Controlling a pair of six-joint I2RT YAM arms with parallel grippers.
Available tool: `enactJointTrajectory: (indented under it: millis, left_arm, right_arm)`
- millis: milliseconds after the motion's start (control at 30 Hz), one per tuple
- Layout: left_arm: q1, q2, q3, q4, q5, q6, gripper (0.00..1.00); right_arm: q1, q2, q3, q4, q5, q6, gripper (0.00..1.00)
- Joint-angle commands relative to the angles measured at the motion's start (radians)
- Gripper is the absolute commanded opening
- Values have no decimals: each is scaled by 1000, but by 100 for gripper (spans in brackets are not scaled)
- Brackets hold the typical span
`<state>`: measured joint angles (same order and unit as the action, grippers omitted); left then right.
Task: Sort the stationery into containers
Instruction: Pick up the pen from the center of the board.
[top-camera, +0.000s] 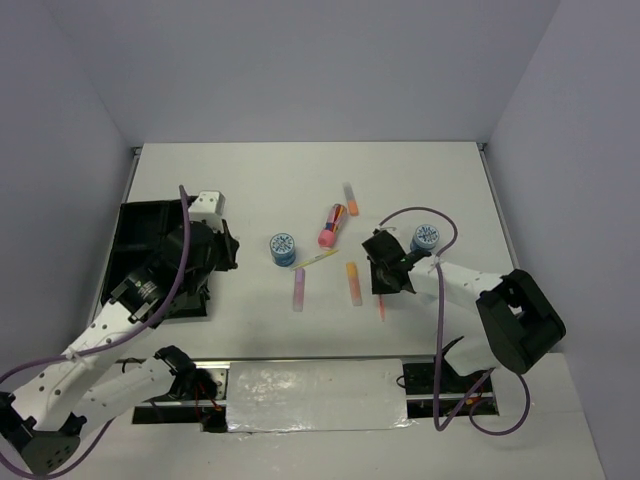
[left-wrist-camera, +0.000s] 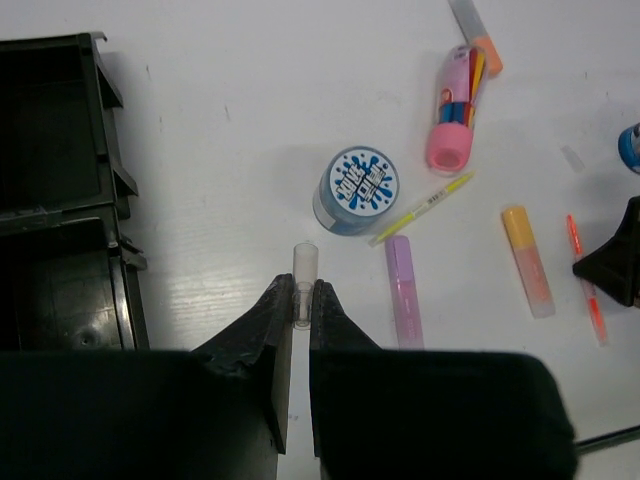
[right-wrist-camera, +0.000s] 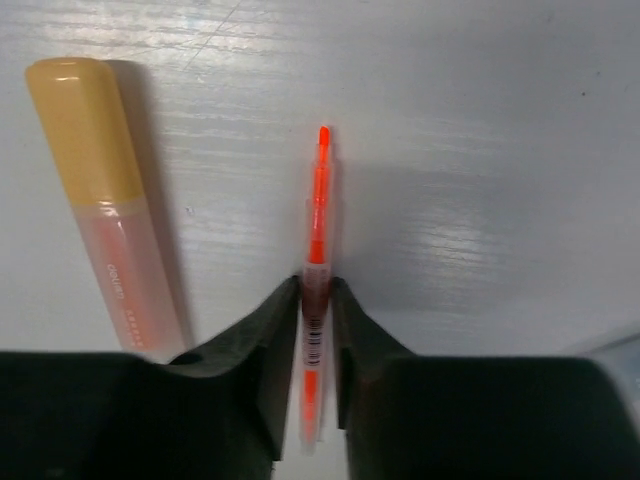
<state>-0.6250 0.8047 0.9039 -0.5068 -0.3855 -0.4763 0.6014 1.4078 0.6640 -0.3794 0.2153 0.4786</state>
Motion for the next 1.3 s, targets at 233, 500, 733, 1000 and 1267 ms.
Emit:
enactJointTrajectory:
  millis: [233,500,733,1000,1267]
  left_arm:
    - [1,-27,26,17,77,44,0]
    - [1,-44,73,28,467,189,0]
    - [1,-32,61,134,1091,297,0]
    - [1,-44,3,163,1344,337,0]
    - [-10,-84,-89,251,1403,277,0]
  right_arm:
    - [-5,-42,0,-70,-18,38,0]
    - [50,-406,37,-116,-157,-66,0]
    - [366,-570,94,-114,-586,-333,0]
    - [560,-498,246,-277,-533,-466,0]
    - [560,-541,342,-374,-465,-558,0]
